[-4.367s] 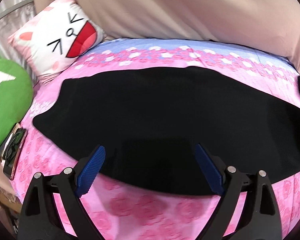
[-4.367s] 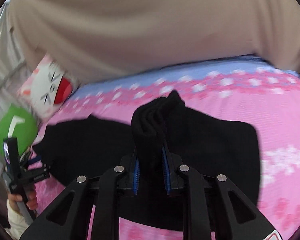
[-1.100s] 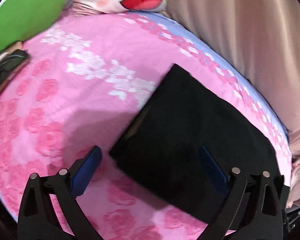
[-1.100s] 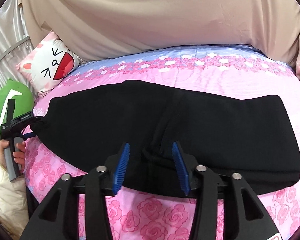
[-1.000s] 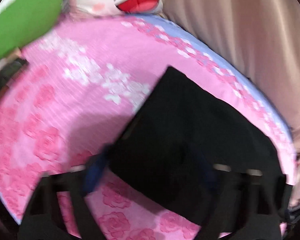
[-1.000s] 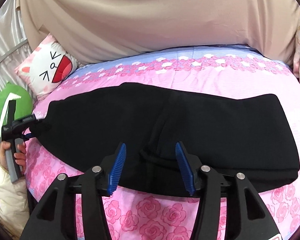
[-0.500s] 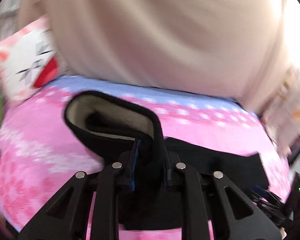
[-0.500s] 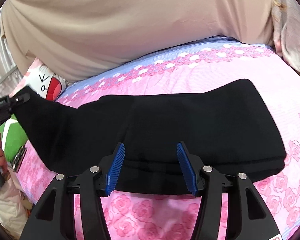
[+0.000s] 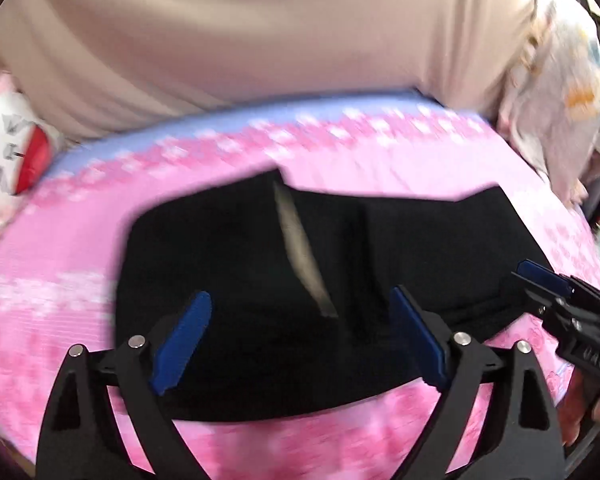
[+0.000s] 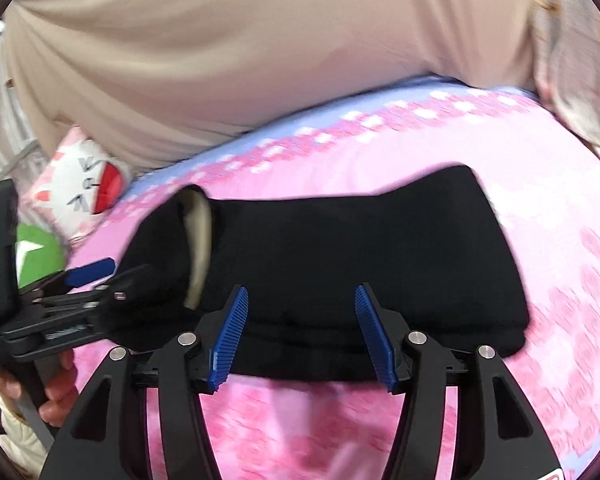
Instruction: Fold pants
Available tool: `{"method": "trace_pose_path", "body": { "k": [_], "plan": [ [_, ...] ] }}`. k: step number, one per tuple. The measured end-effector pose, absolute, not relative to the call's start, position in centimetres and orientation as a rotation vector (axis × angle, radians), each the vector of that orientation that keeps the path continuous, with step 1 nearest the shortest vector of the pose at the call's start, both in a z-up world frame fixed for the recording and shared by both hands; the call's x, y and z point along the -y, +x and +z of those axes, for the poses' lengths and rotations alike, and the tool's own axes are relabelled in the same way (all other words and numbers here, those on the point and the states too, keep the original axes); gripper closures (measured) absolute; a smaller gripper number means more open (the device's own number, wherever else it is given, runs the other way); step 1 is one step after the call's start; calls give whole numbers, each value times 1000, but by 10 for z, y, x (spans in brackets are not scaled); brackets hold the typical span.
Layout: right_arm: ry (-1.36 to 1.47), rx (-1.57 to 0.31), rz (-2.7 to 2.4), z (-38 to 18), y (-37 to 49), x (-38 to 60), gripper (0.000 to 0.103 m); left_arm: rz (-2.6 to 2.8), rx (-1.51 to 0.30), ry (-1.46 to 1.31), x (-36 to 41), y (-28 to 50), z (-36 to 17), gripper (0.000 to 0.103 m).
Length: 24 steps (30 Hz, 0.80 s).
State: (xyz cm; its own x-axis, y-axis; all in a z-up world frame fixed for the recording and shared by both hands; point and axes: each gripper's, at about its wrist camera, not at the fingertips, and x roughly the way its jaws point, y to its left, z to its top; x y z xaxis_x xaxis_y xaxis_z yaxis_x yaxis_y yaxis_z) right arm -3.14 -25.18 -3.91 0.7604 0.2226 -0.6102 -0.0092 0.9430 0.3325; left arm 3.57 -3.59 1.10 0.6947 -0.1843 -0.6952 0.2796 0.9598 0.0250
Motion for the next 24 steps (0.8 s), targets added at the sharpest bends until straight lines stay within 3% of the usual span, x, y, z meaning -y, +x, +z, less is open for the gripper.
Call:
{"method": "trace_pose_path", "body": {
  "k": [8,17,19,20,22,24],
  "plan": [
    [262,-804,374,-42,39,156,40,48,-765,41,-92,36,17,11],
    [270,-920,350,-80,87,117,41,97,-815,-47,-151,27,-9,11],
    [243,-918,340,-79,85,111,56,90,-819,-51,-151,26,-12,11],
    [240,-914,334,-78,85,109,73,84,-821,-55,-151,26,-14,11],
    [250,-897,341,-75,83,108,96,67,-829,-64,-149,28,-15,11],
    [303,-889,401,-69,81,107,98,54,-835,-64,-144,30,-15,11]
  ]
}}
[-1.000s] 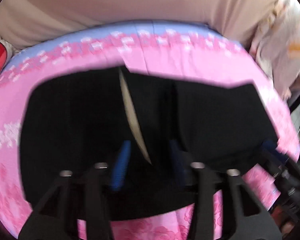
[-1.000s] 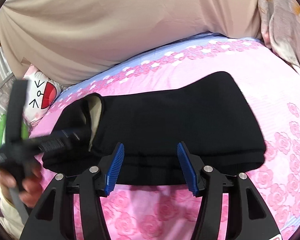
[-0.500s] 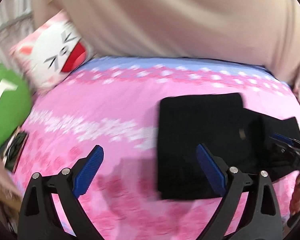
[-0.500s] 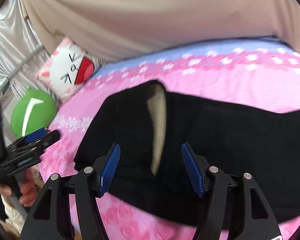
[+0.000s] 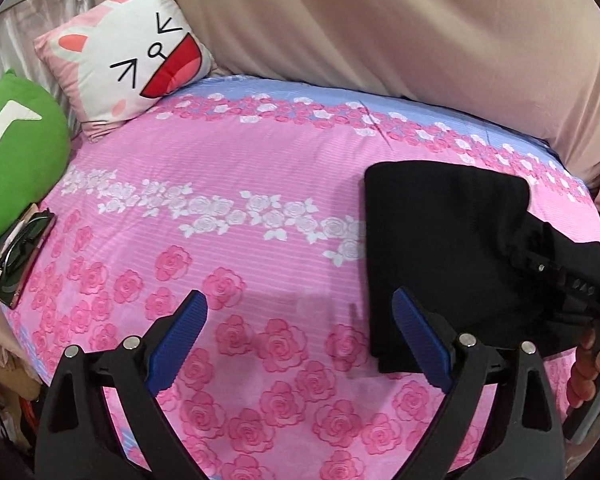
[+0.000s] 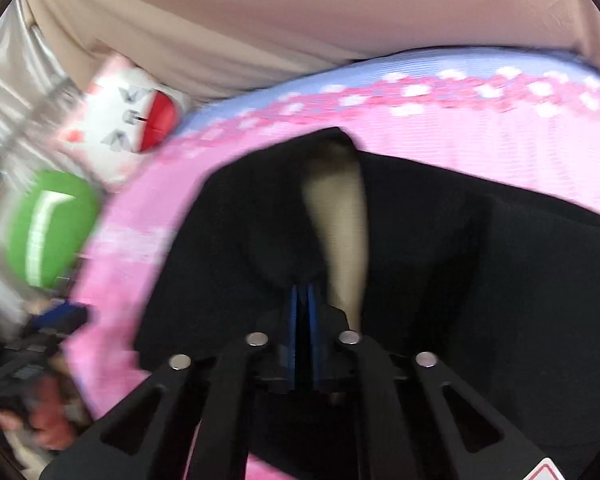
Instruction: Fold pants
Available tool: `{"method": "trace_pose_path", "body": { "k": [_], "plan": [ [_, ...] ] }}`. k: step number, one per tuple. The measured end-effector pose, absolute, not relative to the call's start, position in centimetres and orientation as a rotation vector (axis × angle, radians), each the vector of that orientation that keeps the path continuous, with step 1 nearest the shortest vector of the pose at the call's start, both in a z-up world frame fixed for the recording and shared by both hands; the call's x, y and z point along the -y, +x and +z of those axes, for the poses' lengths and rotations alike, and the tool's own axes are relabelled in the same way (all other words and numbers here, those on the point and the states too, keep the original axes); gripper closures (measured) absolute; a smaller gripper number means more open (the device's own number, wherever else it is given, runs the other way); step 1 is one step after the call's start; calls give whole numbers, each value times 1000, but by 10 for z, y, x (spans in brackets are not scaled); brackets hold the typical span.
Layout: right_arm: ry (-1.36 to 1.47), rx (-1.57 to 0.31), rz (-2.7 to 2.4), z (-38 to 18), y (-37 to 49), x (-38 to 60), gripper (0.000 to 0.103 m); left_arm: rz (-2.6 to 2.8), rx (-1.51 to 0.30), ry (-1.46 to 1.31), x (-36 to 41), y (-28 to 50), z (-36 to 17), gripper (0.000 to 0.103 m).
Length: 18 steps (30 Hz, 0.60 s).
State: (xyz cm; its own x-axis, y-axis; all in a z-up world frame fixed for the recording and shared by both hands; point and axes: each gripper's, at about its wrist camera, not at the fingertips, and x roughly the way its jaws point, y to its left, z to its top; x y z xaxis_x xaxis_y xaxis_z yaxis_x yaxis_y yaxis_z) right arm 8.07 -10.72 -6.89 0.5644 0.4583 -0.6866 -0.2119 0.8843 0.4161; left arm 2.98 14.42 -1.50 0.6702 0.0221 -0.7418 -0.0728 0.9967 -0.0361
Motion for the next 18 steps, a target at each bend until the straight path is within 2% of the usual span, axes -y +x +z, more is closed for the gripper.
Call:
{"method": "trace_pose_path", "body": {
  "k": [7,9,10,11,13,15,18],
  "plan": [
    [289,-715,477,16,53,125,99,15,-805,-61,-123,30,4,10],
    [214,-738,490,23,55,130,90,14,-789,-48,-115,31,9,9],
    [207,-790,514,16,61,132,90,10,-786,-50,-112,31,10,9],
    [217,-824,499,6,65,134,82,4,-786,-52,-109,32,11,9],
    [204,-899,476,-23,71,134,78,-1,-790,-50,-104,32,11,9],
    [204,-943,445,-46,74,135,67,-5,-797,-41,-99,32,9,9],
    [278,-997,459,-75,76,138,61,-13,-809,-20,-94,32,5,9]
  ]
}}
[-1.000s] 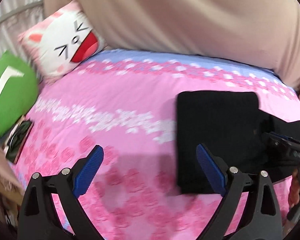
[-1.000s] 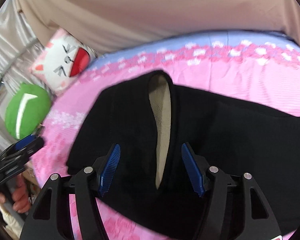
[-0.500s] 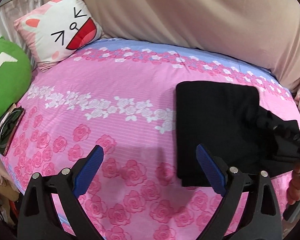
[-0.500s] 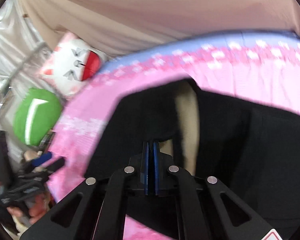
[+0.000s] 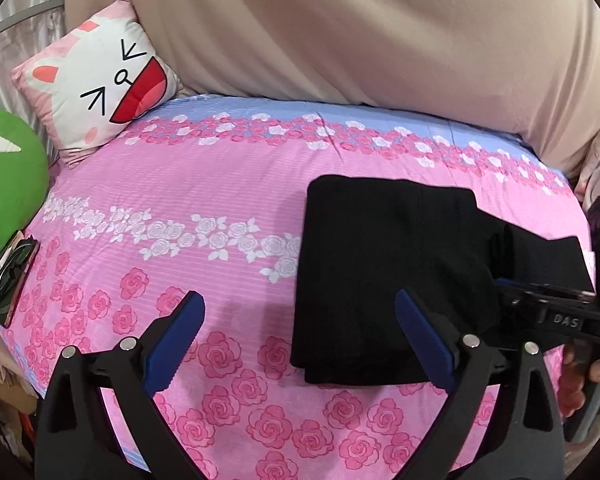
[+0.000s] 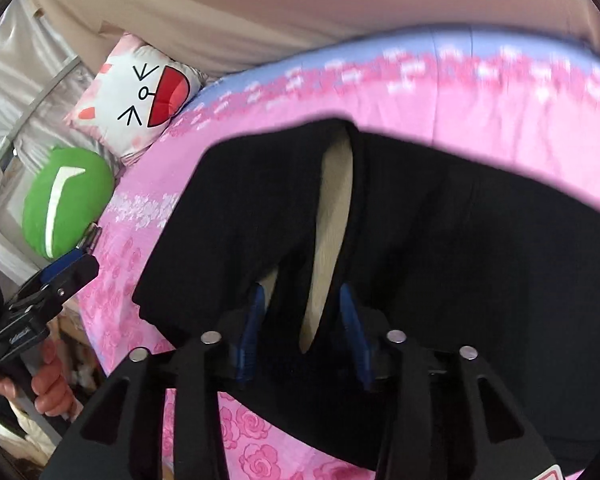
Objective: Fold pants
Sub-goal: 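Lift the folded pants with the right gripper and lay them down again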
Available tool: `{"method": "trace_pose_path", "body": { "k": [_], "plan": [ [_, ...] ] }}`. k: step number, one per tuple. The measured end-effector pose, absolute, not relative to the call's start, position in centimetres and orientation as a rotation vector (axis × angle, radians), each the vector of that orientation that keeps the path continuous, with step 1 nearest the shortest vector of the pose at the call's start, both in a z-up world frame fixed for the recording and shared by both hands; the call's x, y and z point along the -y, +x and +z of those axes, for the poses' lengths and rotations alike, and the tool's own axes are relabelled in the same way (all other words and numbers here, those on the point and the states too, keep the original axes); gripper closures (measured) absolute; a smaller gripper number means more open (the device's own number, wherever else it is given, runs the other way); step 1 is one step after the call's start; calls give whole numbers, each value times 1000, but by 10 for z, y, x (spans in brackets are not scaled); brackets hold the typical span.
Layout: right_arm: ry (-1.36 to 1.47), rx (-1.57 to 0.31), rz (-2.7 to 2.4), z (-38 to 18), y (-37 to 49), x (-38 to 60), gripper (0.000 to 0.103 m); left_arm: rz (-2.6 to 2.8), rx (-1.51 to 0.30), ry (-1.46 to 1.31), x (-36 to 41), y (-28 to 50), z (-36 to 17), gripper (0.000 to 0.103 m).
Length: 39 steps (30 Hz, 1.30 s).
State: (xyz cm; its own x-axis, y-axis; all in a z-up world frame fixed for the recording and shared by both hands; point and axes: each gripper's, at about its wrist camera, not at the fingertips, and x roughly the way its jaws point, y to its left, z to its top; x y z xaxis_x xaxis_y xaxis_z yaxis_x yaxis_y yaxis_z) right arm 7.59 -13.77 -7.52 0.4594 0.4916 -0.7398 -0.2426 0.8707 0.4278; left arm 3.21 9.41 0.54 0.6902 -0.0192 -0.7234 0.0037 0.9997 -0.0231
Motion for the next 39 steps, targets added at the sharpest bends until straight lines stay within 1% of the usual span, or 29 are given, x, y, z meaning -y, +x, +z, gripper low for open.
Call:
{"method": "trace_pose_path", "body": {
  "k": [1,3,4,6,7,18,23,25,27,31,32,33,34,36,39],
  "plan": [
    [307,-991,467,-79,76,138,58,-15,-812,-16,-93,32,4,9],
    [351,-987,497,-81,79,138,44,-23,-819,-15,-92,34,2,9],
    [365,-988,507,-81,79,136,42,-25,-822,-19,-92,35,0,9],
    [383,-987,509,-81,79,131,35,-32,-827,-27,-93,35,-2,9],
    [383,-981,518,-81,78,128,33,-33,-828,-30,-94,36,-3,9],
    [468,-971,791,-83,60,133,32,3,-856,-80,-123,43,-10,9],
    [522,-941,885,-88,55,152,31,9,-857,-83,-128,44,-12,9],
    [554,-956,871,-89,61,152,31,8,-861,-86,-127,46,-13,9],
    [536,-980,814,-89,67,149,34,5,-867,-86,-125,48,-15,9],
    [429,-1021,676,-84,70,130,35,-2,-869,-77,-122,48,-15,9],
    [399,-1022,656,-83,70,124,46,-2,-869,-73,-121,49,-15,9],
    [368,-1029,656,-84,72,114,79,0,-869,-73,-121,49,-16,9],
    [365,-1051,657,-87,75,108,87,-1,-872,-76,-120,51,-16,9],
    [369,-1044,658,-88,79,100,91,2,-877,-87,-119,52,-16,9],
    [331,-979,642,-66,76,101,93,1,-873,-89,-118,52,-11,9]
  ]
}}
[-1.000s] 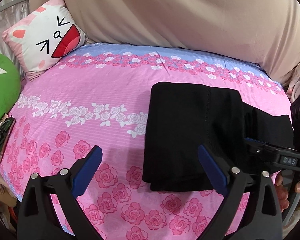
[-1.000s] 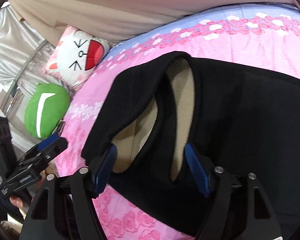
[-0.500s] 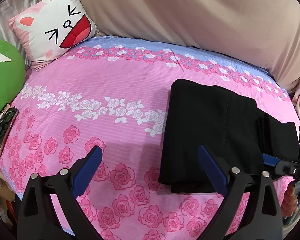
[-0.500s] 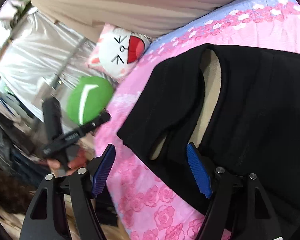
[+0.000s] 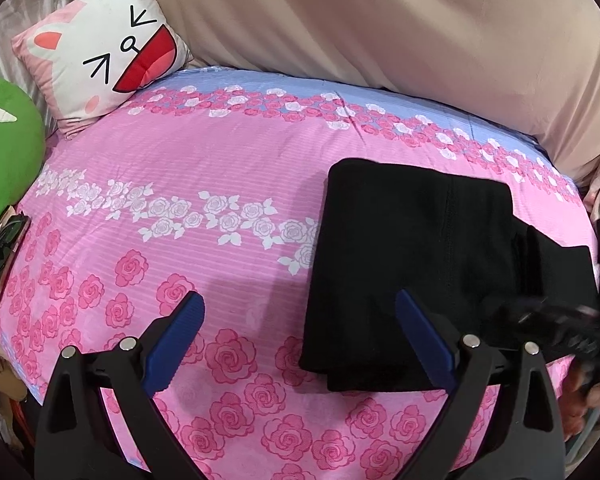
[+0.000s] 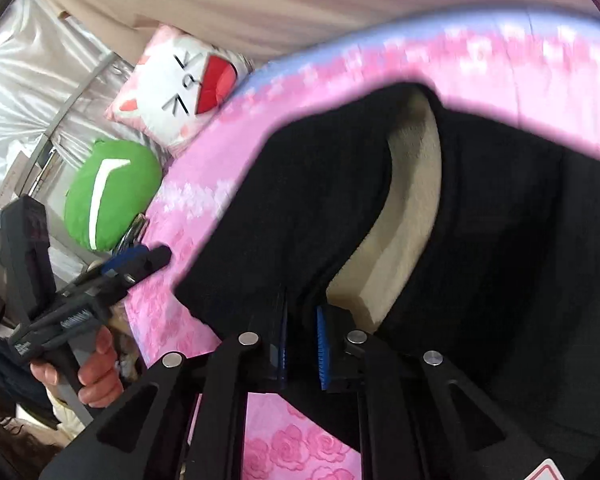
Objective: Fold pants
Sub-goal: 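Lift the folded pants with the right gripper and lay them down again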
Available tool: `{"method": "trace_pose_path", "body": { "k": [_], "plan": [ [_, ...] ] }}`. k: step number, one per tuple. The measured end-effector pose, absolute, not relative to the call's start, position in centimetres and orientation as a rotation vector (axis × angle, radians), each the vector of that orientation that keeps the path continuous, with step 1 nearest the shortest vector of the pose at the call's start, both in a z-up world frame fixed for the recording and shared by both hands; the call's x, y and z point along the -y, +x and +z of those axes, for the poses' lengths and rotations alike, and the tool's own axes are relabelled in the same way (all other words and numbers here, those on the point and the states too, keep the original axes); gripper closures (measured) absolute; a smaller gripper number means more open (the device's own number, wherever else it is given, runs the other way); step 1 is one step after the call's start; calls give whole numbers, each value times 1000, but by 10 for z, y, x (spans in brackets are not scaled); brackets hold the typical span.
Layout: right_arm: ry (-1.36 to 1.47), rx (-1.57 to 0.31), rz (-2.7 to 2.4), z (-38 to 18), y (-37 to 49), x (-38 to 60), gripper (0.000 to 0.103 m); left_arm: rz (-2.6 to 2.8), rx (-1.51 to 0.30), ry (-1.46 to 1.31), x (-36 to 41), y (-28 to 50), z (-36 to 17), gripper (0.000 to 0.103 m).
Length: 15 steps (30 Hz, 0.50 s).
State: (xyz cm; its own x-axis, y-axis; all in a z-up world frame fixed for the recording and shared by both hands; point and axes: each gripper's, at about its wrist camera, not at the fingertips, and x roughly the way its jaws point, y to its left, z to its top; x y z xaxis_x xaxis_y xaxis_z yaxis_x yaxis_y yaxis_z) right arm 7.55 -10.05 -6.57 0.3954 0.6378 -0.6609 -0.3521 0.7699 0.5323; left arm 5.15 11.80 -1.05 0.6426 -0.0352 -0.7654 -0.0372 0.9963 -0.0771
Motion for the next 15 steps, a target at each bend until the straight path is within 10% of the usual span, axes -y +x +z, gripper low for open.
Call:
{"method": "trace_pose_path", "body": {
  "k": [7,15],
  "plan": [
    [310,-727,534,46,47,197,93,-52,-827,-85,-96,49,13,9],
    [354,-786,206,4,-16,339,92,-188,-869,-40,-30,51,8,8]
  ]
}}
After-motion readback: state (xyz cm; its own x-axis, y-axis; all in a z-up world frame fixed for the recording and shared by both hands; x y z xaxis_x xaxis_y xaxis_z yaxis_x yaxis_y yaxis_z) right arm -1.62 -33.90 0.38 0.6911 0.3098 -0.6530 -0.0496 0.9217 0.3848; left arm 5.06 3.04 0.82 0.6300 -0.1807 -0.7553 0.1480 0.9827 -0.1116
